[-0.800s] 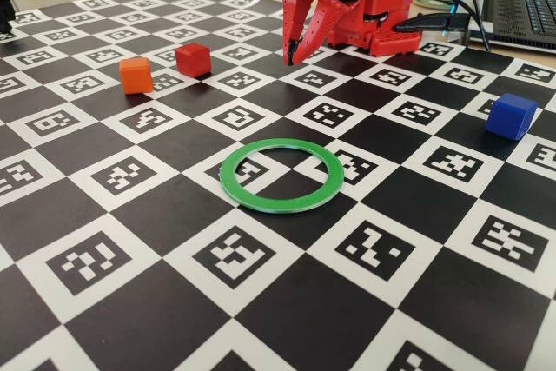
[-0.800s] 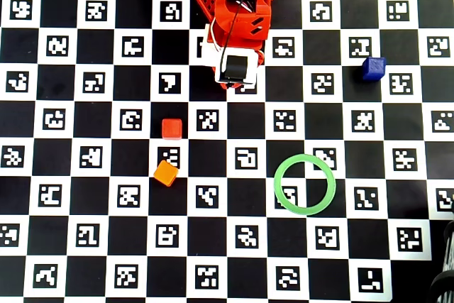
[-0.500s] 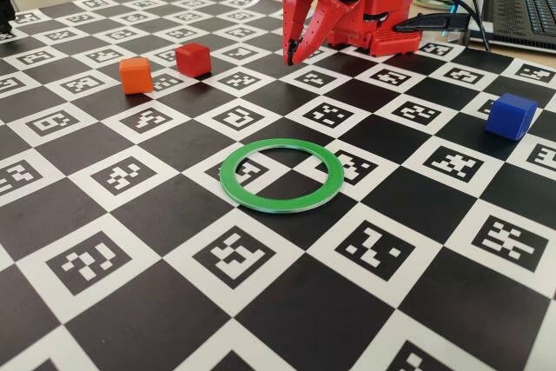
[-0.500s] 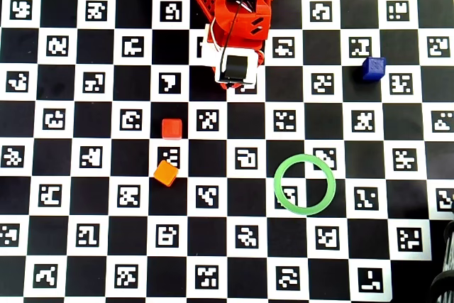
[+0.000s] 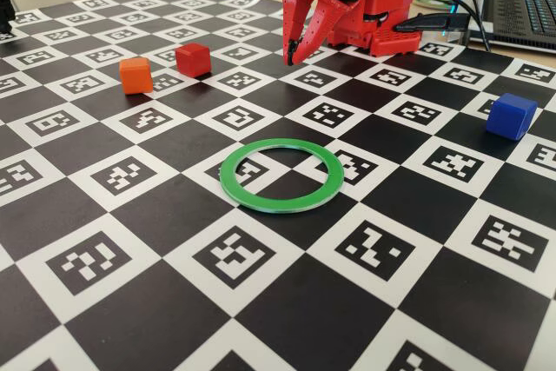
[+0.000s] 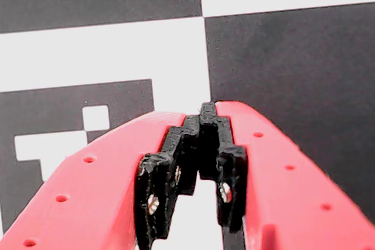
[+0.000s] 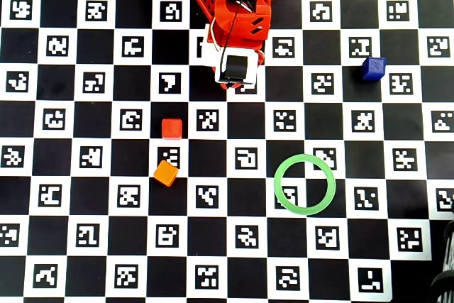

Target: Grab the red cube then put it in the green circle then put the blue cube on top and finally the orange cube on top

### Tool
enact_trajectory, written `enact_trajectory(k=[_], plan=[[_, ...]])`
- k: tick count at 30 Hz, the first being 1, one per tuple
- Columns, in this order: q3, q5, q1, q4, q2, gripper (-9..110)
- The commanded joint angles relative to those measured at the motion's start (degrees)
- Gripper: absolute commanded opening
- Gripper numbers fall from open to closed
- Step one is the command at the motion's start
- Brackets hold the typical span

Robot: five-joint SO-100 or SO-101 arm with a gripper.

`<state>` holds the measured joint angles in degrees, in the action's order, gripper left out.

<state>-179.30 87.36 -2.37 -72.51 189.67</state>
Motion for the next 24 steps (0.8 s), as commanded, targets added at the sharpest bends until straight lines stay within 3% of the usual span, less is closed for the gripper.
enact_trajectory(k=[1,20,24], plan=[[-2.29,0.18,2.9,-6.15,2.81,-6],[-2.29,-2.46,10.55,-5.71,2.81,-6],[-1.05,-7.29,9.14,1.93,-0.53,-6]])
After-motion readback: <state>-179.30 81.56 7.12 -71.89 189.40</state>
